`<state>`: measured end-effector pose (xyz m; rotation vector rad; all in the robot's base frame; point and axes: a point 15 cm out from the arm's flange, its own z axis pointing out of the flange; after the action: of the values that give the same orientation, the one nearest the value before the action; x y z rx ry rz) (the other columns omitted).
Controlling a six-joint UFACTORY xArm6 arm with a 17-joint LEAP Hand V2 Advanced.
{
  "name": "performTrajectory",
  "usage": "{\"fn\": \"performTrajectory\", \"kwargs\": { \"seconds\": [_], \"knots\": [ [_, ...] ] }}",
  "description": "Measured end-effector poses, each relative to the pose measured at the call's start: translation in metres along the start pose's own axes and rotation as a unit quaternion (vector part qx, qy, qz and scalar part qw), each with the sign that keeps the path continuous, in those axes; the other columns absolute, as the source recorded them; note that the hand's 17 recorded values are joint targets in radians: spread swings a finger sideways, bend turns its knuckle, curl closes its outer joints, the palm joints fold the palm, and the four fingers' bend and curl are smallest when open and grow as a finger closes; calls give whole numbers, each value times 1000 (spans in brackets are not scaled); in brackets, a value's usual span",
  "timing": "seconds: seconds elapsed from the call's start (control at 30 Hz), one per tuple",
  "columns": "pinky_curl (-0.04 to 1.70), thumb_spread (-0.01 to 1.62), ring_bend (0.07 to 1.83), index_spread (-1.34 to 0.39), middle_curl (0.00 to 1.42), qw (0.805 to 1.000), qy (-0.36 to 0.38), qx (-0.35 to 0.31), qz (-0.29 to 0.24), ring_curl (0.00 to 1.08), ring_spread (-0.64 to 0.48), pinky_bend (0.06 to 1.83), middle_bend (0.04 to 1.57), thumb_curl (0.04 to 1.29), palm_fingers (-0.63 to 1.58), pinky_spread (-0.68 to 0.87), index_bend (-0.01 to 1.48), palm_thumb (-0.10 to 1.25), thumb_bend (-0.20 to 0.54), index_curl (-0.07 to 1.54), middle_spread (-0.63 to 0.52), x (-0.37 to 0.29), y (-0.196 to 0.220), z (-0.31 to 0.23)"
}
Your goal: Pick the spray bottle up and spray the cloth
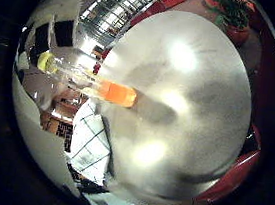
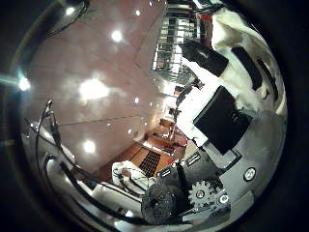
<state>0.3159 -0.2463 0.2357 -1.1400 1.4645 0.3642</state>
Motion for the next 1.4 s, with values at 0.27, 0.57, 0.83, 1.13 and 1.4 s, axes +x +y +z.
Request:
{"fn": "performTrajectory", "kwargs": {
  "seconds": [0.27,0.57,0.83,1.13,1.4],
  "knots": [
    [1068,1183,1329,-305,949,1000,0,2,2,858,-286,1205,1265,430,901,-231,1060,1002,-26,935,-212,0,0,-4],
    [964,1058,1276,-323,796,1000,-8,-8,-2,735,-256,1025,1096,449,902,-347,671,823,-28,850,-149,-2,1,-6],
    [879,1052,1236,-365,725,1000,0,-21,-10,637,-273,973,904,439,719,-460,282,763,-25,802,-160,-2,0,-9],
    [852,1056,1046,-396,595,999,11,-48,-19,529,-215,777,584,393,304,-313,205,706,-27,675,-132,0,7,-10],
    [752,1035,827,-347,473,997,9,-70,-22,416,-87,566,460,354,149,76,179,660,-28,506,-50,-1,10,0]
  ]
}}
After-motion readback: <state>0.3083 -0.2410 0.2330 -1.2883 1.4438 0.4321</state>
